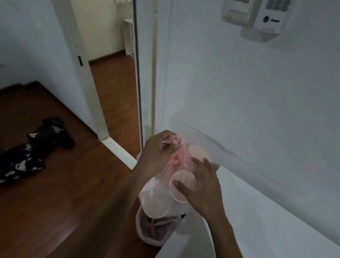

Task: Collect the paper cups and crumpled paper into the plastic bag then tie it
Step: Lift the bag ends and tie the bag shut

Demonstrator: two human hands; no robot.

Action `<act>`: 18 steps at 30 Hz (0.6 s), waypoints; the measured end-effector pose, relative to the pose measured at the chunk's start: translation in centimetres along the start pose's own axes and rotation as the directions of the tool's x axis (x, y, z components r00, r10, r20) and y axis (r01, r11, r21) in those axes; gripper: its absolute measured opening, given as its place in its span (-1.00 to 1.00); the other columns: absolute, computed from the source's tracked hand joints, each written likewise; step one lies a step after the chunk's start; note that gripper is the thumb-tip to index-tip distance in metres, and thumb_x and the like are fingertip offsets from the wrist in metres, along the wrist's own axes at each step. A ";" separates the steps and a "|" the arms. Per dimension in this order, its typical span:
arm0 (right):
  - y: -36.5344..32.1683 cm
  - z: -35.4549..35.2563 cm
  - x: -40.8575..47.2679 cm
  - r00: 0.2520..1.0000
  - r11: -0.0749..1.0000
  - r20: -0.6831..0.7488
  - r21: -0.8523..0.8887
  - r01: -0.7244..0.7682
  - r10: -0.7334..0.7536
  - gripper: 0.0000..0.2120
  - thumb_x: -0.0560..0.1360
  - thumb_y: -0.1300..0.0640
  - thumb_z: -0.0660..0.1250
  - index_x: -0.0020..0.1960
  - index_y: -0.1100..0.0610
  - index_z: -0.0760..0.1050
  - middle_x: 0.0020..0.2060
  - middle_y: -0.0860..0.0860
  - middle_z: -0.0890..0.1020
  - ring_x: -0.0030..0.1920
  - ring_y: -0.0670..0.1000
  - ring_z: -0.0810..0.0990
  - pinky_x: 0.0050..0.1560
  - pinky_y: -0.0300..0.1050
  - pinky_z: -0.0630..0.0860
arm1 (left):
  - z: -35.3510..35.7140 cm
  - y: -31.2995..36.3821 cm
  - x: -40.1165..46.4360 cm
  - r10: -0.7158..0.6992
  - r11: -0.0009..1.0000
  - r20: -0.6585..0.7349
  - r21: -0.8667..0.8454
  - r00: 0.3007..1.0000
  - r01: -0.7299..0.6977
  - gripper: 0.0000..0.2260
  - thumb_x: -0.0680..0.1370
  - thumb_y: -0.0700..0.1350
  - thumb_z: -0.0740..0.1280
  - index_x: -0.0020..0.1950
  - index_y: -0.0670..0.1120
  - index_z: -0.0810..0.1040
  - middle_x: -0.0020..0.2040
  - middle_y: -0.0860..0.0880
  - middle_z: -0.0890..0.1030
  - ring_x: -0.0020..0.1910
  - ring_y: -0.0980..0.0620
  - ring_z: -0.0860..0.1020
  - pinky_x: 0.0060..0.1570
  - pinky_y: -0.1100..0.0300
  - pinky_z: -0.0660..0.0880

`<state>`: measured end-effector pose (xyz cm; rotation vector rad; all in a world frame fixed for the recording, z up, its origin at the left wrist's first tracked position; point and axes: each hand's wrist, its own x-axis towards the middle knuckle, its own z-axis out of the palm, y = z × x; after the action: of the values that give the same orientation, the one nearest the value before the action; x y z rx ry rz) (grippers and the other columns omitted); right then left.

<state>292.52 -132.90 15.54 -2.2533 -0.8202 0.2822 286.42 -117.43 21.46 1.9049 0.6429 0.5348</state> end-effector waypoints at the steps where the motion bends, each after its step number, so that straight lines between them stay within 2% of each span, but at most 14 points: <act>1: -0.2 1.3 0.5 1.000 0.999 0.007 -0.028 0.016 -0.016 -0.14 0.28 -0.39 0.41 0.46 -0.02 0.32 0.48 -0.06 0.32 0.50 0.00 0.22 0.42 0.12 0.33 | -0.5 -0.4 0.1 -0.020 0.999 -0.009 -0.033 1.000 0.020 -0.95 0.58 -0.24 0.30 0.02 -0.15 0.53 -0.12 0.05 0.56 -0.22 0.23 0.57 -0.15 0.49 0.42; 4: -0.5 5.6 2.0 0.999 0.994 0.032 -0.112 0.005 -0.001 -0.03 0.25 -0.56 0.13 0.48 -0.01 0.26 0.49 -0.04 0.30 0.51 0.03 0.20 0.45 0.07 0.29 | -1.8 -2.4 0.7 -0.111 0.987 -0.009 -0.115 0.994 0.109 -0.92 0.57 -0.20 0.33 0.01 -0.03 0.54 -0.10 0.06 0.60 -0.12 0.13 0.57 0.03 0.16 0.53; 6: -0.6 8.4 2.7 0.998 0.993 0.051 -0.107 -0.040 0.046 0.01 0.23 -0.57 0.06 0.52 0.00 0.19 0.51 -0.03 0.24 0.53 0.06 0.13 0.45 0.07 0.23 | -2.4 -4.5 1.7 -0.157 0.981 0.002 -0.117 0.988 0.156 -0.91 0.57 -0.22 0.33 0.04 -0.08 0.55 -0.06 -0.03 0.62 -0.06 0.07 0.56 0.04 0.14 0.51; 8: -0.6 10.9 3.7 0.996 0.991 0.048 -0.114 -0.071 0.077 0.04 0.22 -0.58 0.03 0.54 0.00 0.12 0.54 -0.01 0.18 0.55 0.08 0.05 0.46 0.08 0.19 | -2.8 -6.6 3.1 -0.174 0.984 0.000 -0.025 0.985 0.174 -0.91 0.58 -0.24 0.32 0.07 -0.14 0.56 -0.06 -0.08 0.61 -0.10 0.08 0.55 0.08 0.13 0.50; 10: -0.8 13.3 4.5 0.990 0.984 0.045 -0.124 -0.129 0.135 0.06 0.22 -0.59 0.03 0.55 0.01 0.09 0.55 0.00 0.13 0.56 0.11 0.01 0.47 0.11 0.20 | -3.0 -9.1 4.6 -0.187 0.982 0.044 0.002 0.981 0.187 -0.89 0.58 -0.25 0.31 0.08 -0.21 0.57 -0.11 -0.08 0.61 -0.20 0.15 0.56 0.07 0.22 0.51; 12: 0.0 16.4 5.1 0.973 0.966 0.044 -0.139 -0.217 0.225 0.07 0.20 -0.61 0.05 0.53 0.00 0.12 0.54 -0.01 0.15 0.55 0.12 0.04 0.47 0.10 0.26 | -3.1 -12.3 5.8 -0.222 0.975 0.119 0.019 0.968 0.221 -0.90 0.59 -0.23 0.31 0.07 -0.16 0.58 -0.12 -0.04 0.61 -0.20 0.18 0.58 0.12 0.23 0.50; 14: 0.5 19.2 5.5 0.927 0.921 0.028 -0.129 -0.367 0.374 -0.04 0.24 -0.53 0.12 0.51 -0.04 0.18 0.52 -0.02 0.17 0.54 0.10 0.09 0.45 0.11 0.29 | -3.2 -15.6 7.0 -0.258 0.966 0.241 0.047 0.936 0.255 -0.90 0.57 -0.23 0.32 0.04 -0.10 0.58 -0.06 -0.04 0.64 -0.08 0.05 0.61 0.16 0.10 0.51; 15: 0.9 20.5 5.5 0.913 0.903 0.019 -0.158 -0.399 0.407 -0.11 0.26 -0.48 0.12 0.47 -0.05 0.23 0.49 0.00 0.22 0.52 0.11 0.13 0.42 0.13 0.33 | -3.2 -17.2 7.5 -0.261 0.965 0.313 0.050 0.913 0.258 -0.89 0.57 -0.25 0.31 0.05 -0.10 0.58 -0.05 -0.04 0.65 -0.05 0.00 0.62 0.12 0.11 0.53; 17: 0.1 21.9 5.0 0.912 0.908 -0.035 -0.089 -0.410 0.408 -0.31 0.33 -0.41 0.14 0.31 -0.02 0.32 0.33 0.03 0.37 0.42 0.15 0.28 0.25 0.14 0.52 | -2.9 -19.8 8.2 -0.260 0.965 0.434 0.079 0.862 0.251 -0.86 0.56 -0.27 0.29 0.05 -0.09 0.58 -0.05 0.01 0.63 -0.07 0.03 0.61 -0.02 0.29 0.54; 18: 0.0 22.7 4.6 0.901 0.904 -0.104 -0.029 -0.426 0.421 -0.44 0.41 -0.34 0.17 0.26 -0.01 0.33 0.27 0.01 0.39 0.34 0.06 0.33 0.19 0.03 0.57 | -2.6 -21.1 8.5 -0.257 0.966 0.479 0.100 0.839 0.239 -0.85 0.56 -0.27 0.29 0.05 -0.09 0.57 -0.07 0.03 0.61 -0.10 0.07 0.59 -0.10 0.42 0.49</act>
<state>286.61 -117.52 -0.75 -2.4588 -0.2786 0.3531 287.13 -102.90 3.80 1.8518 0.5504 -0.1339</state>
